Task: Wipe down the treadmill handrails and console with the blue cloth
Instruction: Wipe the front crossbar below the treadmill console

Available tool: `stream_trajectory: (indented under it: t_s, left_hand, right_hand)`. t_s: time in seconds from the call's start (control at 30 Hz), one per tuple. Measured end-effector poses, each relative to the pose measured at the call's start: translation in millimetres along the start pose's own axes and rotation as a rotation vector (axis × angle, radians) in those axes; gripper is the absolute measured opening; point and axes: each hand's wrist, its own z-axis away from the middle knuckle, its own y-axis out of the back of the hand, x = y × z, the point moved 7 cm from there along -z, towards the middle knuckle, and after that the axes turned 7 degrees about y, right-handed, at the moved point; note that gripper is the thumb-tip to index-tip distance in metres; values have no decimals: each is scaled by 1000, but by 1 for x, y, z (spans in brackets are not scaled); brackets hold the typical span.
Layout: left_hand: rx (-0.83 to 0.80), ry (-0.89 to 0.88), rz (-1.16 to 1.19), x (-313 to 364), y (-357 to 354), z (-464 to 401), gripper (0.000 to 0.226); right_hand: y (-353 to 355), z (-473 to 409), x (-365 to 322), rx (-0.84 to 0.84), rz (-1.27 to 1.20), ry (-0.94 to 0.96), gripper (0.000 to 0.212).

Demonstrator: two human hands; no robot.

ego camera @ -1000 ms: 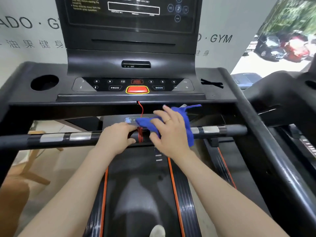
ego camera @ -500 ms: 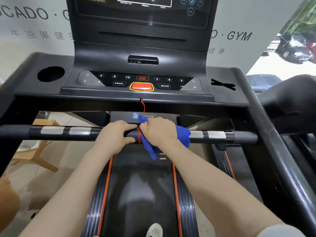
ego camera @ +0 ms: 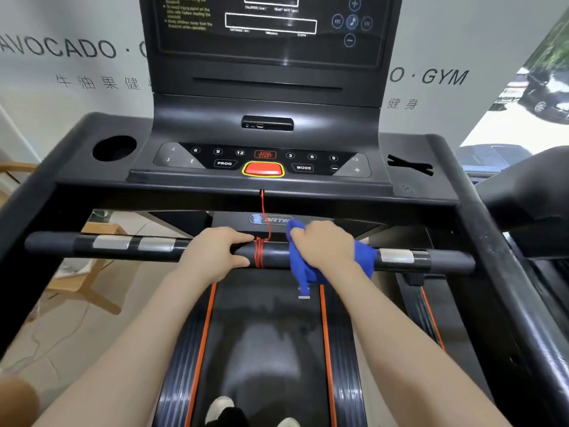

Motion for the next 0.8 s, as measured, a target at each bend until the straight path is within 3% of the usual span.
stream_trajectory:
  t_s: [0.13,0.27,0.5,0.67,0.8]
  left_hand:
    - [-19,-41,-41,-1,4,-3,53]
    - [-50,-102,-104,3,6,-7,52]
    - [-95,-192,-137,9,11,-16,48]
    - [-166,-265,-210,17,10,-25,37]
    - [-241,-330,-184,20,6,-28,32]
  right_hand:
    - [24,12,62,97,98,-170,36]
    - [23,11,61,127,140,-223,38]
    - [-7,5,-23,246,305,-54,32]
    - [-6,20,-34,575,249,-59,30]
    - [-4,22,-21,572,309,45,27]
